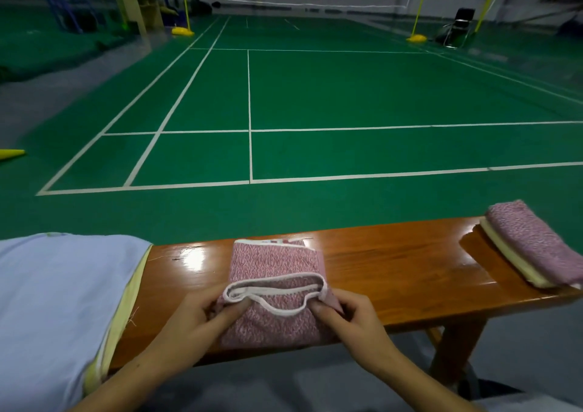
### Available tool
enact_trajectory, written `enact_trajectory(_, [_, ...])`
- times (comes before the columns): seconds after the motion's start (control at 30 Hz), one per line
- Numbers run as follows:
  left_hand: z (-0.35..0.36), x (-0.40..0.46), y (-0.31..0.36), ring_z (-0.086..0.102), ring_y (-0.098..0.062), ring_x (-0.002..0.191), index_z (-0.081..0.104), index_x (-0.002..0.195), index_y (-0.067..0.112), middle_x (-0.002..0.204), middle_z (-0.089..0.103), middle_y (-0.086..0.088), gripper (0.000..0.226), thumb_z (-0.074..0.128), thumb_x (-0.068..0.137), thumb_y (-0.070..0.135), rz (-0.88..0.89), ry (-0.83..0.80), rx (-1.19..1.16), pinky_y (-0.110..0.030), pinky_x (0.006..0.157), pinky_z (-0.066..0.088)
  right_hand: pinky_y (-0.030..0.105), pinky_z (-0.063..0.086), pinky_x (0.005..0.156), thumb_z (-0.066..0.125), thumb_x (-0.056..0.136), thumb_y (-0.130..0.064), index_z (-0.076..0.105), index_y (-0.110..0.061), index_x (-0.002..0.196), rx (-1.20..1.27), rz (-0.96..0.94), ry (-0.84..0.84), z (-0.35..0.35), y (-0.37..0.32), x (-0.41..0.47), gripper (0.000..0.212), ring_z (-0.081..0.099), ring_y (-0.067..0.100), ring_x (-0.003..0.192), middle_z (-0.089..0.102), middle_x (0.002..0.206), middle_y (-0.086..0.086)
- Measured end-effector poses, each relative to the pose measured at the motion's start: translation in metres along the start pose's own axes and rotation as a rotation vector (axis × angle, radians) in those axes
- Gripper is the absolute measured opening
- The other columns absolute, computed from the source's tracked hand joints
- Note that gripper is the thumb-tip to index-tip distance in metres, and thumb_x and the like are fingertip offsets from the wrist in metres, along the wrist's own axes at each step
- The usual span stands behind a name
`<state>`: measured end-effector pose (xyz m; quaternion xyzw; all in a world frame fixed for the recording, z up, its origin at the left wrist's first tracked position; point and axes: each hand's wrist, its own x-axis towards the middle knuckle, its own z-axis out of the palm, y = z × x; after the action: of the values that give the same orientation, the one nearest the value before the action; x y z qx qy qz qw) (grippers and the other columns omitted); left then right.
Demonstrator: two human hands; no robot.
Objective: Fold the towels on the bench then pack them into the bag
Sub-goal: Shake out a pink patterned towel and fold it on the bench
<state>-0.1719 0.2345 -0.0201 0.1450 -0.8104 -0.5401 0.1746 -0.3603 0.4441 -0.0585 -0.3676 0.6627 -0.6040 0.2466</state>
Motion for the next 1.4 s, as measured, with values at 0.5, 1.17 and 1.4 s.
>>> enact_trajectory(0.5, [0.0,0.071,-0.023,0.078,-0.021,0.095,0.06,0.125,0.022,0.106,0.079,-0.006,0.056,0.088,0.077,0.029,-0.372,0.184,-0.259,-0.04,0.074,0.064,0.051,0.059,0.091,0.077,0.093,-0.025,0.075,-0.004,0.105,0.182,0.468,0.29,0.004,0.0,0.068,0.025,0.076,0.034,0.094,0.08,0.094,0.012])
enact_trajectory(1.17, [0.035,0.074,-0.071,-0.019,-0.016,0.157,-0.005,0.165,0.028,0.17,-0.015,0.008,0.078,0.008,0.103,0.072,-0.103,-0.146,1.043,-0.043,0.129,-0.008,0.051,-0.007,0.129,0.01,0.105,-0.071,0.002,-0.03,0.167,-1.193,-0.064,-0.277,0.023,0.046,0.08,0.075,-0.022,0.019,0.158,-0.014,0.173,-0.006])
enact_trajectory(1.4, [0.012,0.074,-0.063,0.005,-0.014,0.16,0.03,0.162,0.031,0.173,0.009,0.008,0.077,0.031,0.099,0.075,-0.03,-0.097,0.889,-0.037,0.126,0.004,0.054,0.007,0.13,0.025,0.102,-0.074,0.019,-0.027,0.165,-1.206,-0.016,-0.192,-0.006,0.036,0.084,0.078,-0.006,0.026,0.161,0.005,0.174,0.0])
